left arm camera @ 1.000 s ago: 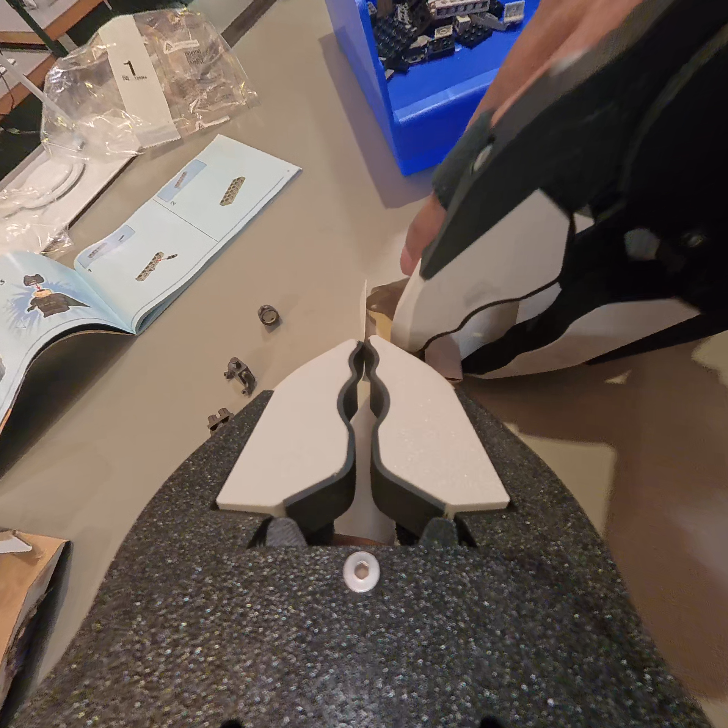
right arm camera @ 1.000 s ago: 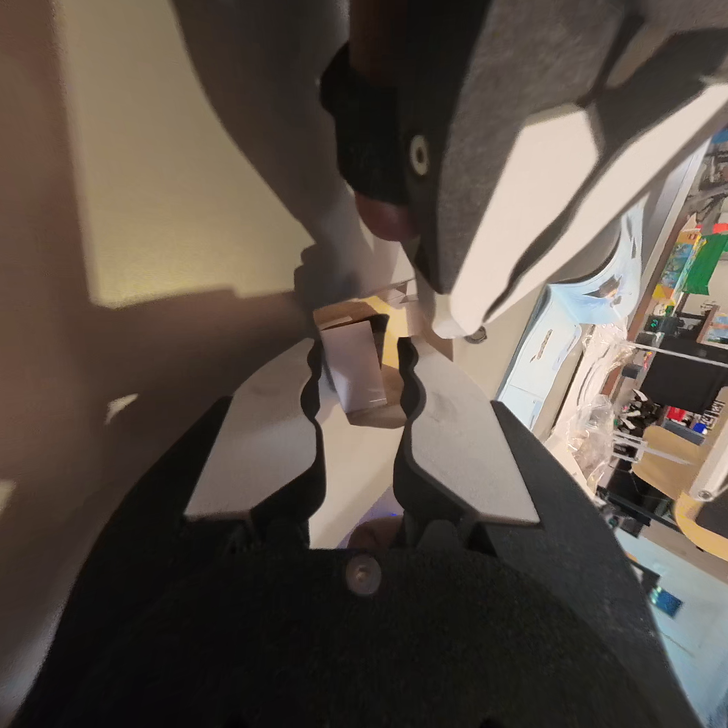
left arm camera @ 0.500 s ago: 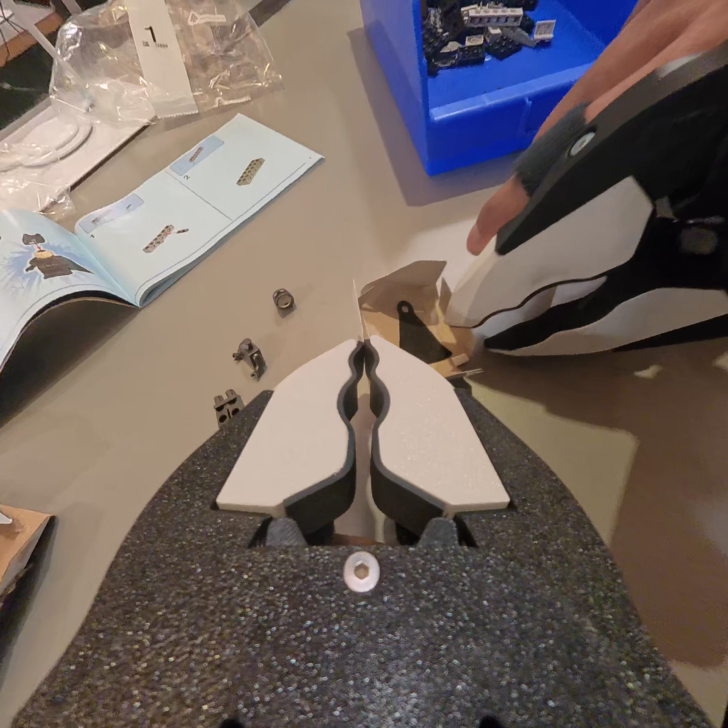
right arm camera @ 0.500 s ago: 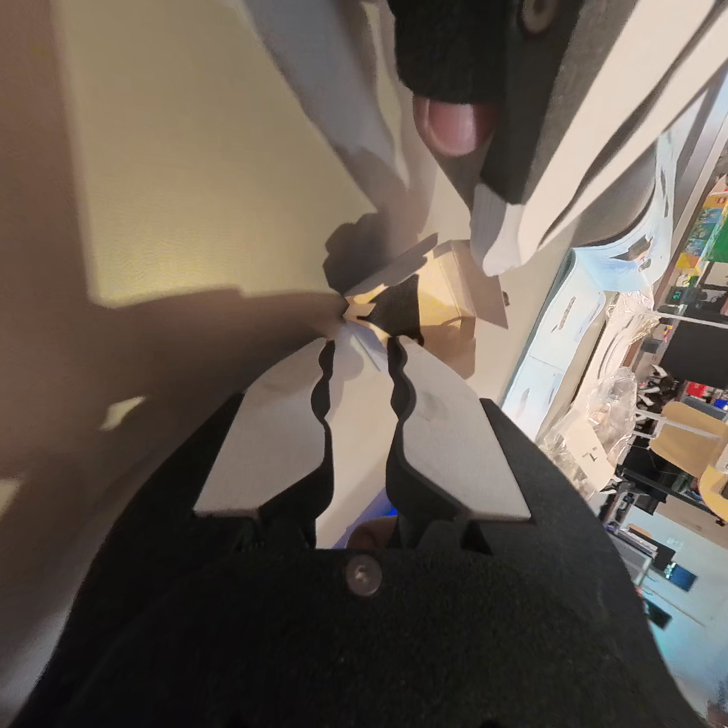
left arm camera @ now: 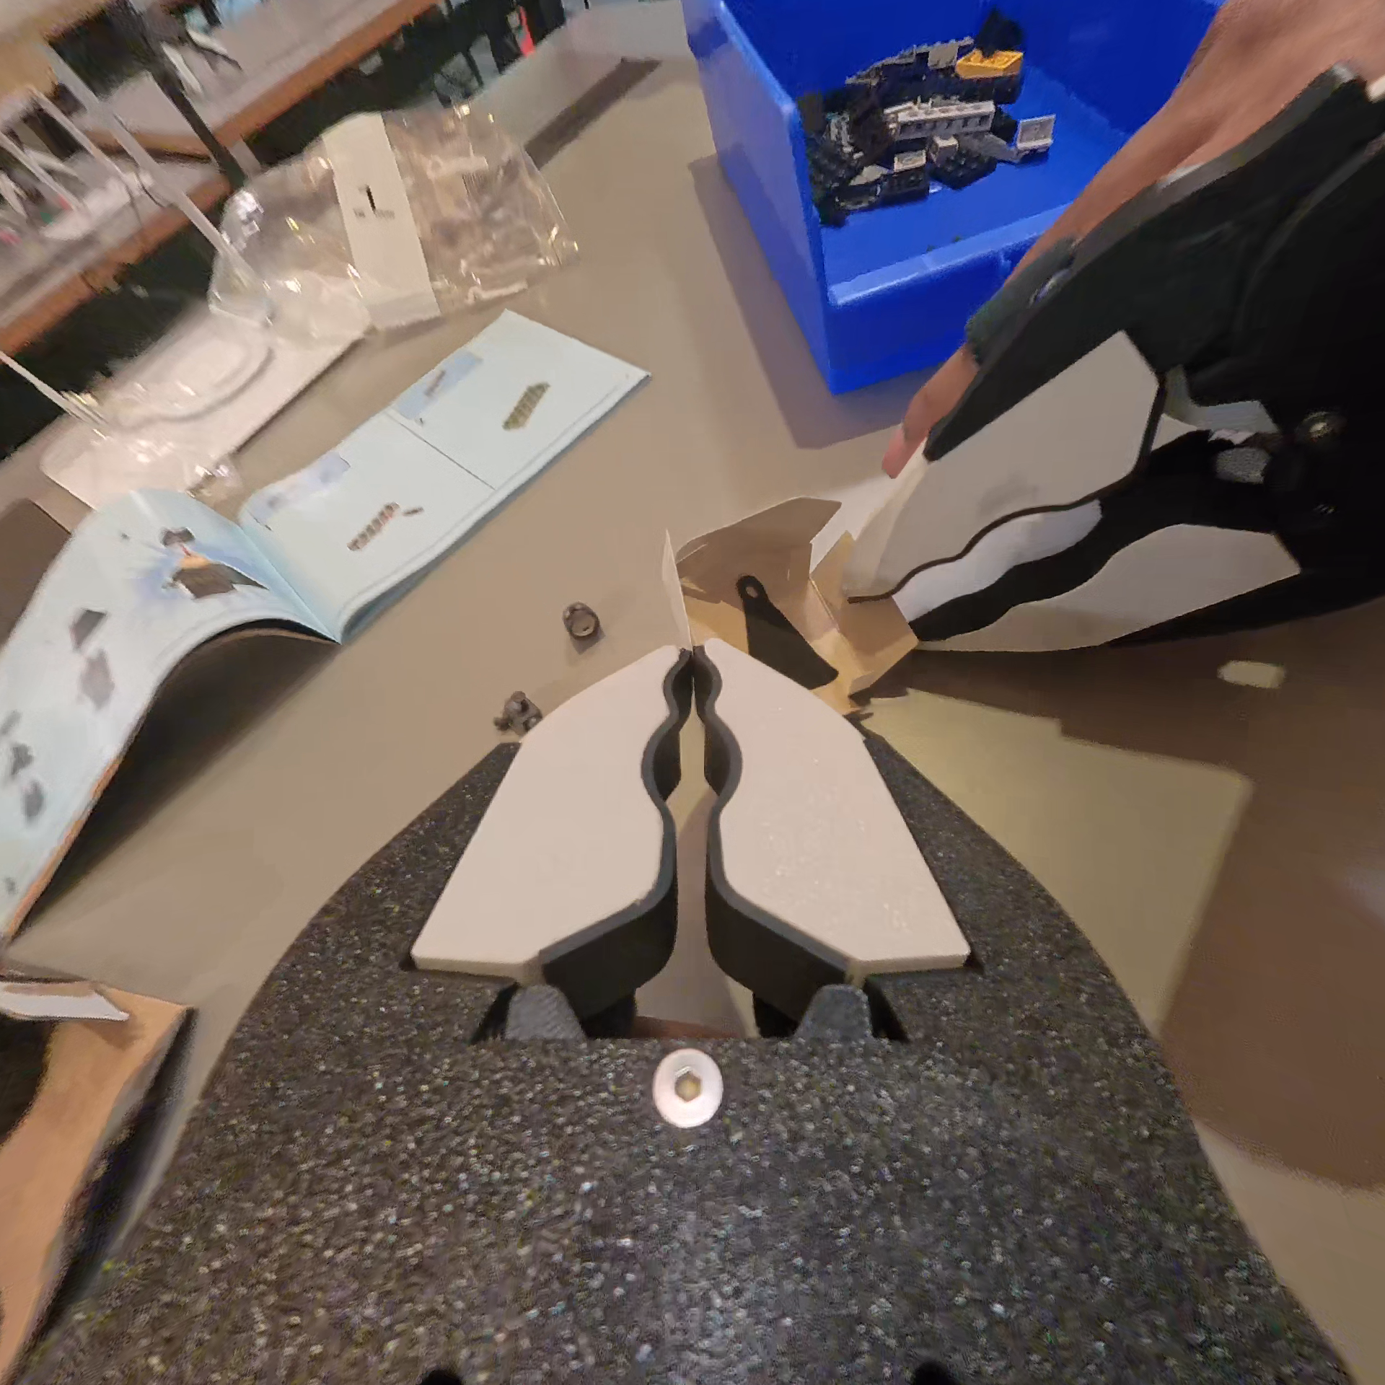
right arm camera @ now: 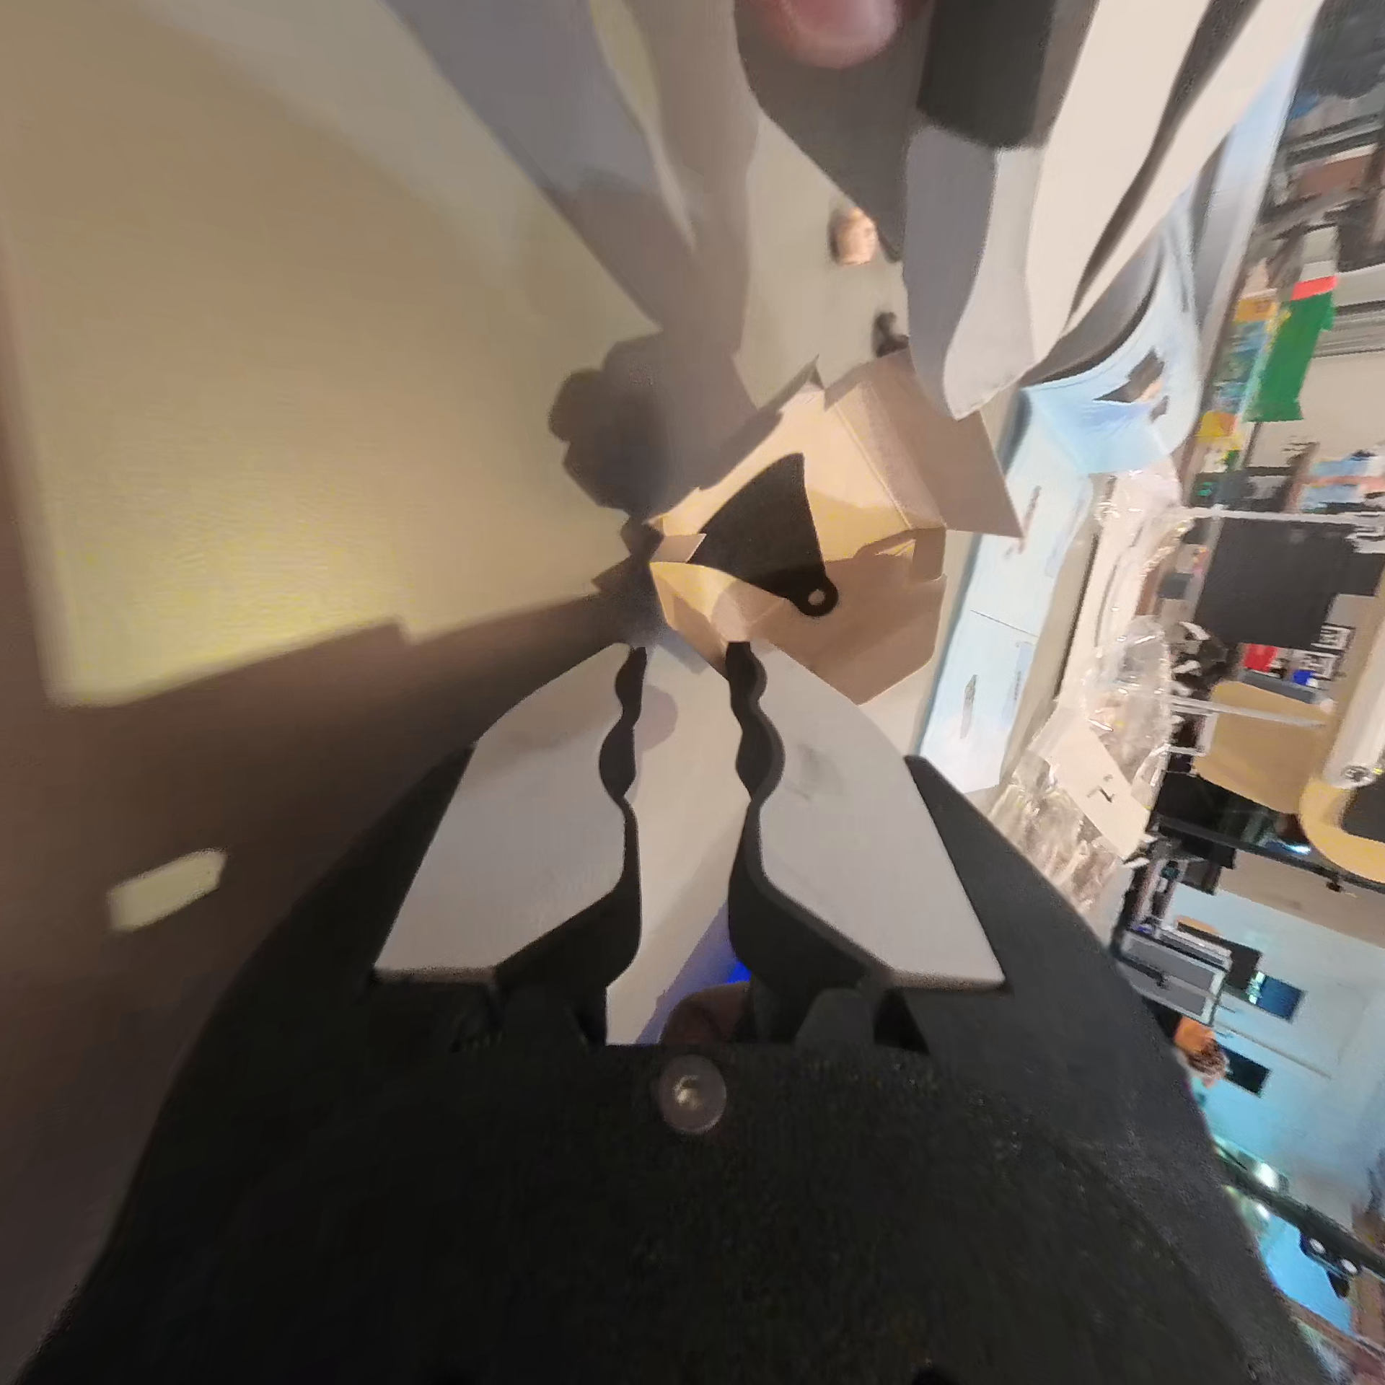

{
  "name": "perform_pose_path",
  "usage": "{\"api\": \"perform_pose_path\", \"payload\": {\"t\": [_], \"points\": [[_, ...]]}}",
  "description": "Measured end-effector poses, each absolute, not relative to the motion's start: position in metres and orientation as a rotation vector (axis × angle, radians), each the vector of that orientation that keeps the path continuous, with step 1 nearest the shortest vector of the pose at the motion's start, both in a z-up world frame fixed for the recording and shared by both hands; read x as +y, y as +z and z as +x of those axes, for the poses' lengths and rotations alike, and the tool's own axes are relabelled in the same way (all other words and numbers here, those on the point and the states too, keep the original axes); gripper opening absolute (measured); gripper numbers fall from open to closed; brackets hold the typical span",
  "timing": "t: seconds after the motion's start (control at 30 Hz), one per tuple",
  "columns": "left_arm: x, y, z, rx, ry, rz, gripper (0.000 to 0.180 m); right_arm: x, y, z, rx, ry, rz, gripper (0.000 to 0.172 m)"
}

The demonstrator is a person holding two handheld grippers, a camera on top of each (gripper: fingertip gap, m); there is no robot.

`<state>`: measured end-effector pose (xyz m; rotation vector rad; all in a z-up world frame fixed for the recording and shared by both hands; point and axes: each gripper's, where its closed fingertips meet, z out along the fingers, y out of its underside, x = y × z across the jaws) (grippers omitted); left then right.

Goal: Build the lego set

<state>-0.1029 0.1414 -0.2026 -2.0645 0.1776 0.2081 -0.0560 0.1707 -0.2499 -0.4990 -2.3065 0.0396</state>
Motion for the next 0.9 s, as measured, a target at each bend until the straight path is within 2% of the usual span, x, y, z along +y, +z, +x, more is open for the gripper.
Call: {"api": "perform_pose_path", "payload": {"t": [0.23,0.5,0.9], "points": [[0.139,-0.189,-0.116,0.497,0.646,-1.948,0.0,0.166,-0.242,-0.066,-2.183,0.132,-0.529,0.036],[0.132,-0.178,-0.125,0.739,1.046,-1.793,0.0,0.152,-0.235,-0.072,-2.116,0.239,-0.533,0.042],[0.138,-0.144,-0.1,0.676,0.872,-1.641,0.0,0.167,-0.241,-0.088,-2.087,0.212,-0.6,0.039]]}}
